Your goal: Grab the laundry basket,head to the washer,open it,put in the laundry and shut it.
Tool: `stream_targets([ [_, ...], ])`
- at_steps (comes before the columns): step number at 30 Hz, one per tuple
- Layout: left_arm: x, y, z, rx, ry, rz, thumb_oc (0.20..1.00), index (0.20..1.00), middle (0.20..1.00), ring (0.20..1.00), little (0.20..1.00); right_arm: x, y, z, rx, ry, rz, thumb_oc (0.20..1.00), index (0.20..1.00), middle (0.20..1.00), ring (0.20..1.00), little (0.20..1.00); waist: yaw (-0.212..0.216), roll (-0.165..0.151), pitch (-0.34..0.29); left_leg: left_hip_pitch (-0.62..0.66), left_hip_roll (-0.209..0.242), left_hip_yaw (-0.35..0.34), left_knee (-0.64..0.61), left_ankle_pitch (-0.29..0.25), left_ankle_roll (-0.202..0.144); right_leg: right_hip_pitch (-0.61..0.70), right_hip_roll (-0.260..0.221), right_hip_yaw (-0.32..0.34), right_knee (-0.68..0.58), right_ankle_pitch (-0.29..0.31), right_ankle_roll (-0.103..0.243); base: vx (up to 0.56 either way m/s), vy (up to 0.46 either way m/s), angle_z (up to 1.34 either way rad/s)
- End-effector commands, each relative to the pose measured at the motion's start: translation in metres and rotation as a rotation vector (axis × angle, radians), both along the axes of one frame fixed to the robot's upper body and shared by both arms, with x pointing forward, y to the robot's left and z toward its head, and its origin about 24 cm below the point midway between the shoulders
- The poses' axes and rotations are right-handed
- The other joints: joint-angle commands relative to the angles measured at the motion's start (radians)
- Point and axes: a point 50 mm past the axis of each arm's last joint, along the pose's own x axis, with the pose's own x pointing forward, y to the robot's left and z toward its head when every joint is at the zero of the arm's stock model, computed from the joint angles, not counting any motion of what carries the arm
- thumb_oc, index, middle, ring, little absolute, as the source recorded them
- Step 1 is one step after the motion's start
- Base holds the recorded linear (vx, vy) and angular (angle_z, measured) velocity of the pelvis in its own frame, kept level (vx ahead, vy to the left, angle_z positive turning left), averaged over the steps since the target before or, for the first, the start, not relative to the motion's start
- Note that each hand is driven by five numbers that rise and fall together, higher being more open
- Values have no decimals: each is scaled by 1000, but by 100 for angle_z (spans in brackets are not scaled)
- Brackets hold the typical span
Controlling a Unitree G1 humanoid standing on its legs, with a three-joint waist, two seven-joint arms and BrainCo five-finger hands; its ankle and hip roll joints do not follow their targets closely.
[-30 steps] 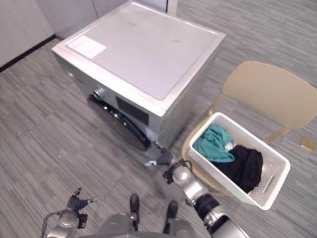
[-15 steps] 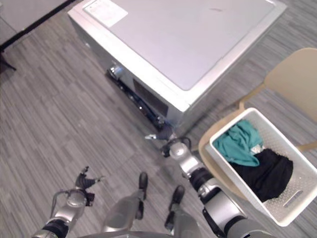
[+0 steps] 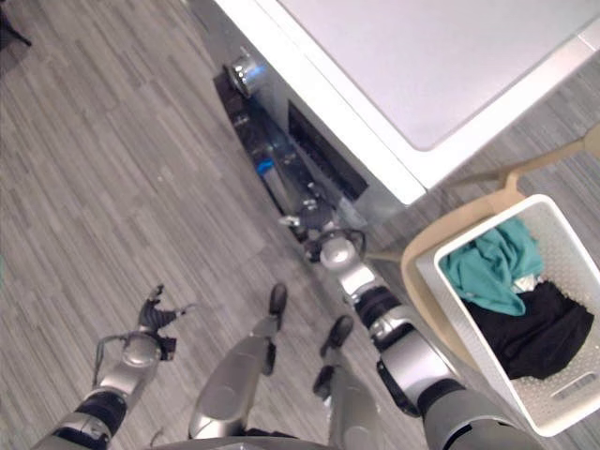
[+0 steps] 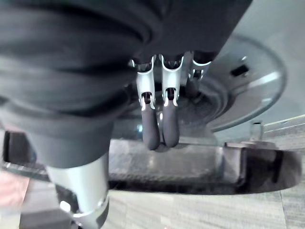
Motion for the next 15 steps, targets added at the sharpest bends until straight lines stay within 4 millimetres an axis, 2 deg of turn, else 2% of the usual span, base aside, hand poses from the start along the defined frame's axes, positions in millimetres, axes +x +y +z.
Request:
stream_targets([
  [1, 1, 5, 0, 28, 8, 0, 1000, 1000, 1000, 1000, 1000, -18, 66, 16, 86, -9, 282, 1000, 1000, 1000, 1000, 1000, 31, -42, -24, -18, -29, 39, -19, 19, -18, -8, -74, 61, 93, -50, 54, 29, -29, 14],
  [4, 2, 4, -3, 29, 26, 2, 1000, 1000, 1000, 1000, 1000, -50, 118, 25, 129, 0, 533, 1000, 1000, 1000, 1000, 1000, 52, -52, -18, -17, -32, 24, -11, 15, -17, -2, -77, 51, 107, -59, 50, 36, -79, 15],
  [5, 3, 5, -4, 28, 32, 21, 1000, 1000, 1000, 1000, 1000, -68, 149, 53, 175, -88, 677, 1000, 1000, 1000, 1000, 1000, 71, -53, -15, -20, -34, 10, -4, 13, -19, 3, -77, 40, 116, -68, 45, 27, -97, 19],
  [6, 3, 5, -4, 28, 32, 21, 1000, 1000, 1000, 1000, 1000, -68, 149, 54, 175, -88, 677, 1000, 1000, 1000, 1000, 1000, 70, -53, -14, -20, -35, 9, -4, 13, -19, 3, -77, 39, 116, -69, 45, 18, -95, 15],
  [8, 5, 6, -3, 25, 22, 39, 1000, 1000, 1000, 1000, 1000, -79, 165, 77, 263, -148, 735, 1000, 1000, 1000, 1000, 1000, 86, -48, -13, -24, -40, -7, 0, 13, -22, 8, -77, 26, 125, -75, 42, 13, -64, 23],
  [10, 5, 8, -3, 19, 16, 60, 1000, 1000, 1000, 1000, 1000, -78, 166, 91, 336, -184, 720, 1000, 1000, 1000, 1000, 1000, 98, -42, -13, -27, -45, -23, -1, 16, -24, 11, -77, 9, 128, -79, 41, 53, -74, 42],
  [11, 3, 10, -3, 19, 20, 70, 1000, 1000, 1000, 1000, 1000, -73, 162, 91, 347, -184, 688, 1000, 1000, 1000, 1000, 1000, 102, -45, -14, -10, -50, -33, -9, -1, -32, 23, -79, 13, 136, -107, 46, 92, -89, 48],
  [12, 0, 12, -5, 14, 32, 79, 1000, 1000, 1000, 1000, 1000, -62, 152, 88, 354, -165, 624, 1000, 1000, 1000, 1000, 1000, 106, -38, -16, -9, -54, -43, -16, 5, -33, 24, -79, 5, 143, -111, 45, 89, -70, 39],
  [13, 0, 11, -5, 14, 32, 79, 1000, 1000, 1000, 1000, 1000, -62, 151, 88, 354, -165, 624, 1000, 1000, 1000, 1000, 1000, 105, -38, -16, -9, -55, -43, -16, 5, -33, 25, -79, 5, 143, -111, 45, 4, -20, 42],
  [14, -2, 13, -7, 17, 40, 81, 1000, 1000, 1000, 1000, 1000, -45, 132, 79, 340, -141, 520, 1000, 1000, 1000, 1000, 1000, 102, -33, -15, -7, -54, -45, -23, 10, -34, 20, -79, 7, 151, -114, 45, -3, 7, 40],
  [15, -2, 13, -7, 17, 40, 81, 1000, 1000, 1000, 1000, 1000, -45, 132, 79, 340, -141, 520, 1000, 1000, 1000, 1000, 1000, 103, -33, -15, -7, -54, -45, -23, 10, -34, 20, -79, 7, 152, -115, 45, -8, 13, 39],
])
